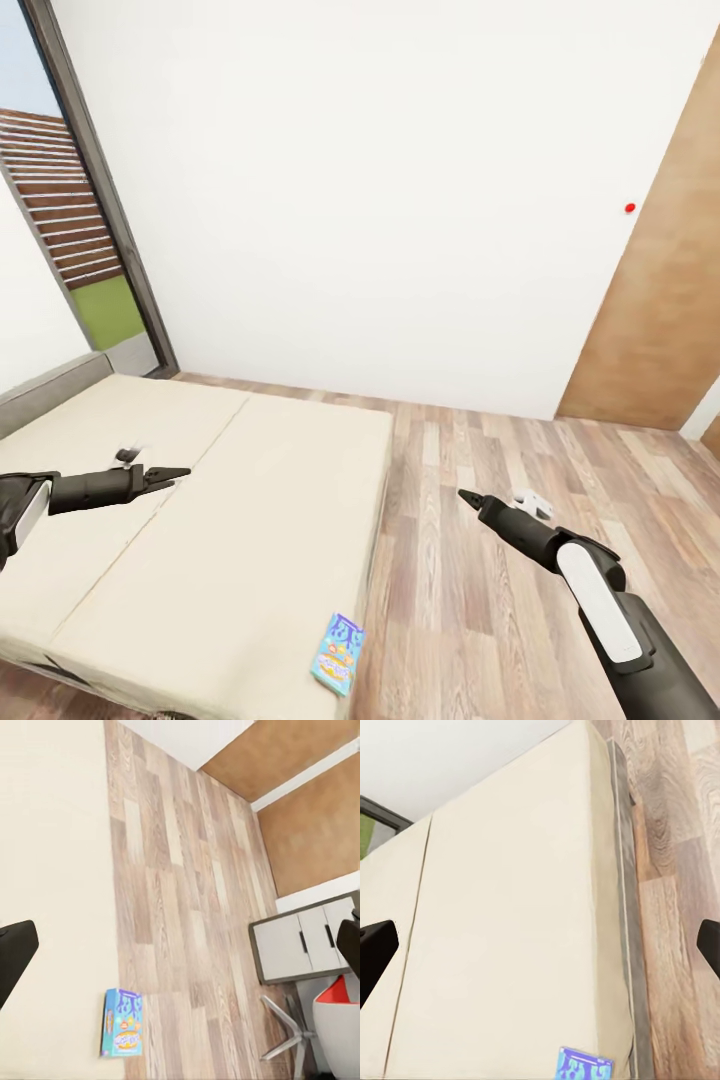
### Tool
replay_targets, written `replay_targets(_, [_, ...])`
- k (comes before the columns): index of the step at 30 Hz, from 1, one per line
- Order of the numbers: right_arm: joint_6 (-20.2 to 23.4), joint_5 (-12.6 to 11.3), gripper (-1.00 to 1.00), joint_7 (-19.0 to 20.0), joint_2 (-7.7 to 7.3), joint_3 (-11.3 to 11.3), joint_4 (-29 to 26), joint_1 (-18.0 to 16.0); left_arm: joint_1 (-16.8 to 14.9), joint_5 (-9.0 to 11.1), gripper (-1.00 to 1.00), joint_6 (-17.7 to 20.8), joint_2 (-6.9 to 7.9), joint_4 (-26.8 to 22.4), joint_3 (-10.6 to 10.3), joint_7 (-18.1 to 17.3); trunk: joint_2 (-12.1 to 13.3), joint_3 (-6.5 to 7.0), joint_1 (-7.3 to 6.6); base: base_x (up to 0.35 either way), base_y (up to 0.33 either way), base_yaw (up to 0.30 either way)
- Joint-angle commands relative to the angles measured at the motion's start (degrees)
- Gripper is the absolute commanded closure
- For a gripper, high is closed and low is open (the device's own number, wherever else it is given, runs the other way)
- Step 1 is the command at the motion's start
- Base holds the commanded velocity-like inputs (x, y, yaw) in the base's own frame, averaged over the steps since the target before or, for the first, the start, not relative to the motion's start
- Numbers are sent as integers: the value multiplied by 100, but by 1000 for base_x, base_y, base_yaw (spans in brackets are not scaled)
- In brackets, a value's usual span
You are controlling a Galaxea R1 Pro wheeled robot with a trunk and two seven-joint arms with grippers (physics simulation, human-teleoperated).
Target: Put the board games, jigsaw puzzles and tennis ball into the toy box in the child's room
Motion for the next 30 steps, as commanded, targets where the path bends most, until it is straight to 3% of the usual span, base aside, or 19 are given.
replay_targets(1, [17, -58, -100, -56, -3, 8, -11, -3, -8, 8, -100, 59, -2, 2, 6, -15, -13, -13, 4, 0, -62, 286])
replay_targets(30, [17, -57, -100, -56, -8, 16, 11, -3, -8, 17, -100, 57, -5, 2, -2, -14, -13, -13, 4, 0, -57, 288])
